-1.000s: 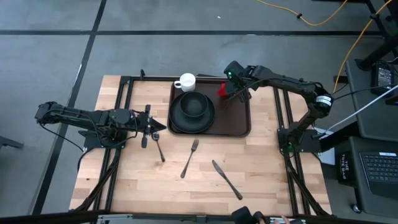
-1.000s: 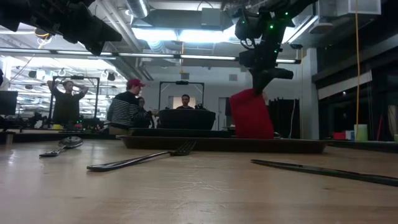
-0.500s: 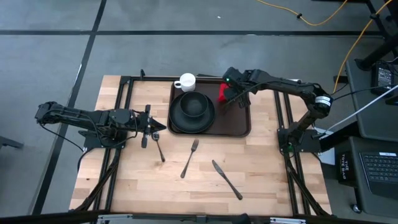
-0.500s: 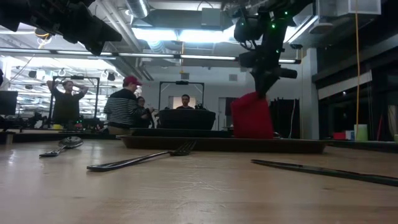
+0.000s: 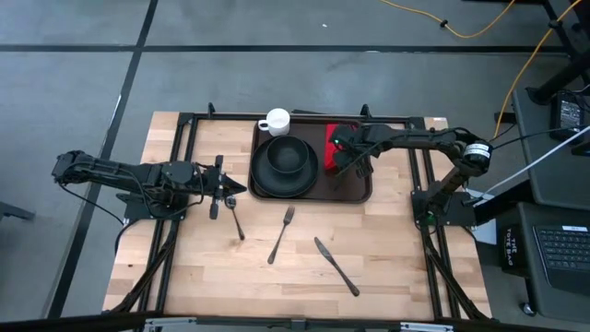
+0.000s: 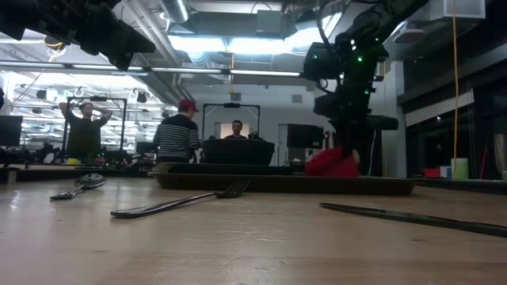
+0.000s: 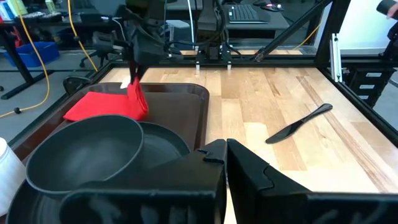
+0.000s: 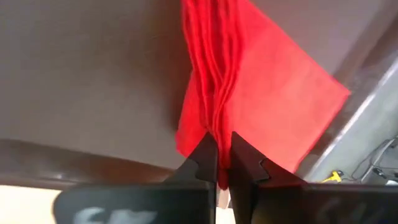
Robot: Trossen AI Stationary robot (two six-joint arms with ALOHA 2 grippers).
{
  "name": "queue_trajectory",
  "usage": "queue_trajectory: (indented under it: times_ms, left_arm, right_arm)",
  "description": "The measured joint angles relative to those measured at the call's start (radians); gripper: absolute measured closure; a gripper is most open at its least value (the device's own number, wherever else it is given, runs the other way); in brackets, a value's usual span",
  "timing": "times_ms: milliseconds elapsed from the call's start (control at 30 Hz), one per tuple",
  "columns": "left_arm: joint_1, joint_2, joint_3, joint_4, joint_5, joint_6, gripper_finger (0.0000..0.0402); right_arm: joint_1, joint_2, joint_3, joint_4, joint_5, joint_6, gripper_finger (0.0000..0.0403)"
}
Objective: Set up tray
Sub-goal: Put the red napkin to the right of the black plate on the brown serving tray
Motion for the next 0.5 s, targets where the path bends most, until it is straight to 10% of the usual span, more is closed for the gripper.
queue_trajectory:
  times_ms: [500]
  left_arm:
    - [-0.001, 0.000, 0.000, 0.000, 0.000, -0.034, 0.0396]
  right_arm:
    - [0.017, 0.000, -0.012, -0.012, -0.080, 0.073, 0.0367]
